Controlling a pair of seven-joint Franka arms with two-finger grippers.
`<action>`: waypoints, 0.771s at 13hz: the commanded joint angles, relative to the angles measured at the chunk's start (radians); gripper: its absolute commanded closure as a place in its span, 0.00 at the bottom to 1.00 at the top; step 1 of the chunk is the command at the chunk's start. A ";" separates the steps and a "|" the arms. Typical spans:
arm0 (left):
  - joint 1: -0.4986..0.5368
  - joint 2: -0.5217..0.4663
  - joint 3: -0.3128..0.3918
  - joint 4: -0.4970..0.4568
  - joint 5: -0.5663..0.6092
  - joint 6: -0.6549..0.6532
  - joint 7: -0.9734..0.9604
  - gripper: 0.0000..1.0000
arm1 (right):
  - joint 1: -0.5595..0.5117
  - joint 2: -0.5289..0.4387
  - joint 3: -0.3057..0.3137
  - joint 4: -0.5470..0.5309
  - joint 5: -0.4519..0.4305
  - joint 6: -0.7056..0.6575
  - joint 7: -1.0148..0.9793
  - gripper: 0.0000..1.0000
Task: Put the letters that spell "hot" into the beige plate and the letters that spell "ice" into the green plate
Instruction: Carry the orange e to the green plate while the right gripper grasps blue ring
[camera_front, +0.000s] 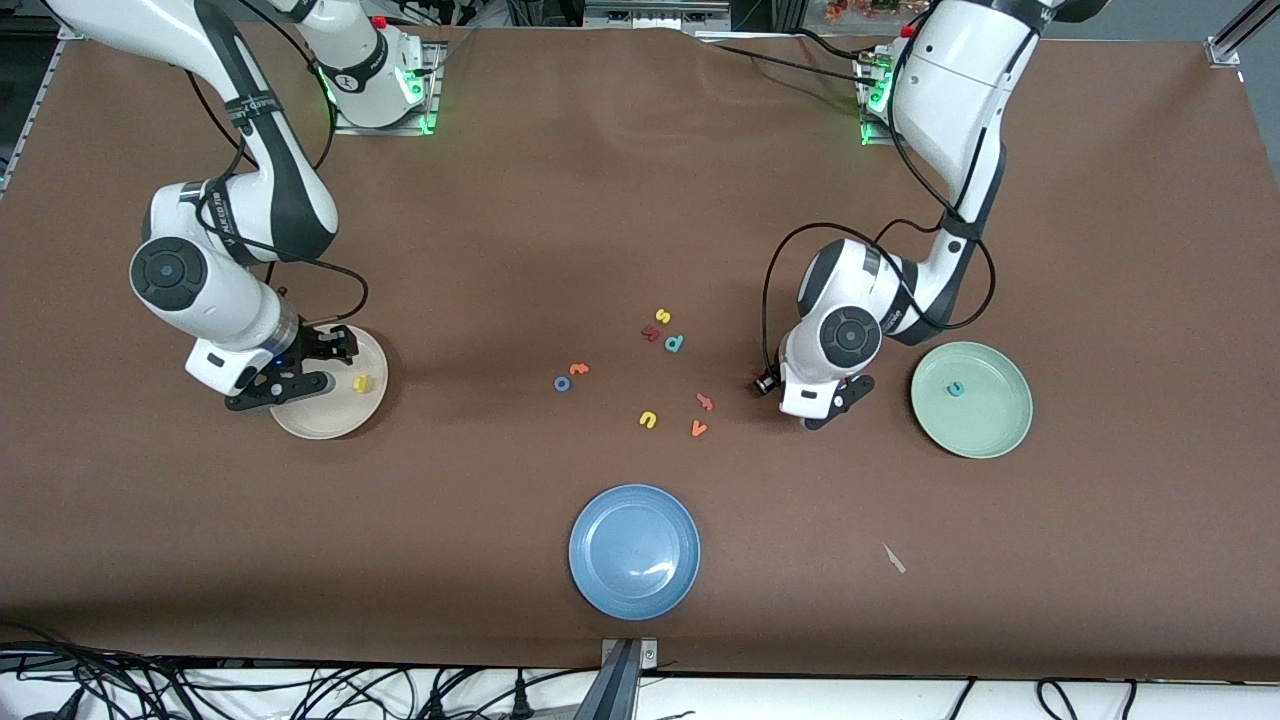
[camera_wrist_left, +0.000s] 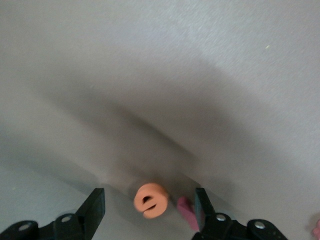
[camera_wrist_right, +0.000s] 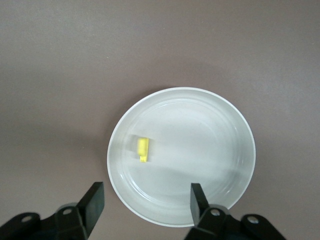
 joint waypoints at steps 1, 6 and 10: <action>-0.004 -0.054 0.002 -0.064 -0.033 0.013 -0.002 0.23 | -0.012 -0.016 0.013 -0.015 0.060 -0.004 -0.001 0.22; -0.007 -0.034 0.004 -0.071 -0.054 0.082 -0.007 0.40 | 0.045 0.105 0.082 0.149 0.173 0.002 0.165 0.22; -0.009 -0.032 0.004 -0.074 -0.054 0.087 -0.010 0.50 | 0.164 0.217 0.081 0.289 0.161 0.007 0.365 0.22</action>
